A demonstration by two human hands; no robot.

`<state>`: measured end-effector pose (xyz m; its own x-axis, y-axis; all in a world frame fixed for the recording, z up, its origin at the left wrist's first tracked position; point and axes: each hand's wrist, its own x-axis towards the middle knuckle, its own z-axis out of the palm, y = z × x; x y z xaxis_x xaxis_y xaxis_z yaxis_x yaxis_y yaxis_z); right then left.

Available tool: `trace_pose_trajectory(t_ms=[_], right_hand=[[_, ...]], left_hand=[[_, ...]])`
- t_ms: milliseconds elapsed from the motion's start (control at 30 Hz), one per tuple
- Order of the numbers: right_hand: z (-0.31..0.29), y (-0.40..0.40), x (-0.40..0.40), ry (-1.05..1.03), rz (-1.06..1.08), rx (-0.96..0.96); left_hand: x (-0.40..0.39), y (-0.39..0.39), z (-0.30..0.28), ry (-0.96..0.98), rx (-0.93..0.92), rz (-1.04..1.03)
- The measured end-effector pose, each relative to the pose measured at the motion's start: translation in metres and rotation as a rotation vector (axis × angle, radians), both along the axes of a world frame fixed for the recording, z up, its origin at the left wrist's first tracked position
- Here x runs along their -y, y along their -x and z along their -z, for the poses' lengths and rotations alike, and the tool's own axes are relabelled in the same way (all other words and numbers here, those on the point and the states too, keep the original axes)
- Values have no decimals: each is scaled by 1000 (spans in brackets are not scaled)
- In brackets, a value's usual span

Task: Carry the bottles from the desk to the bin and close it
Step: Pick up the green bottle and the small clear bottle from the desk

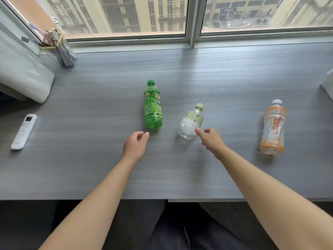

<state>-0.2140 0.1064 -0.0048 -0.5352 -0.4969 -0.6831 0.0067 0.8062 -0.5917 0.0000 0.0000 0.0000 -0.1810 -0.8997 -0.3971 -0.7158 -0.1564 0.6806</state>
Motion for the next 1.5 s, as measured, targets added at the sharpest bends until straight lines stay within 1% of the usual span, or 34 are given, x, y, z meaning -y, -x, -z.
trace_pose_trajectory(t_ms=[167, 333, 467, 667, 767, 900, 1033, 1133, 1300, 1500], right_hand=[[6, 10, 34, -68, 64, -16], [20, 17, 56, -125, 117, -41], [30, 20, 64, -133, 109, -56], [33, 22, 66, -75, 107, 33], [33, 23, 59, -5, 168, 149], [28, 24, 45, 94, 187, 279], [18, 24, 23, 188, 122, 393], [9, 23, 2, 254, 71, 465], [0, 18, -42, 296, 5, 511], [-12, 12, -98, 366, -34, 500]], left_hand=[[49, 37, 5, -18, 83, -30], [79, 71, 19, 14, 165, -12], [94, 91, 26, 20, 217, -24], [98, 100, 34, -20, 268, -49], [96, 98, 33, -61, 214, -96], [82, 86, 29, -107, 88, -111], [51, 69, 19, -162, 14, -87], [20, 57, 8, -307, -134, -116], [-34, 33, -3, -390, -255, -120], [-90, 6, -8, -443, -277, 20]])
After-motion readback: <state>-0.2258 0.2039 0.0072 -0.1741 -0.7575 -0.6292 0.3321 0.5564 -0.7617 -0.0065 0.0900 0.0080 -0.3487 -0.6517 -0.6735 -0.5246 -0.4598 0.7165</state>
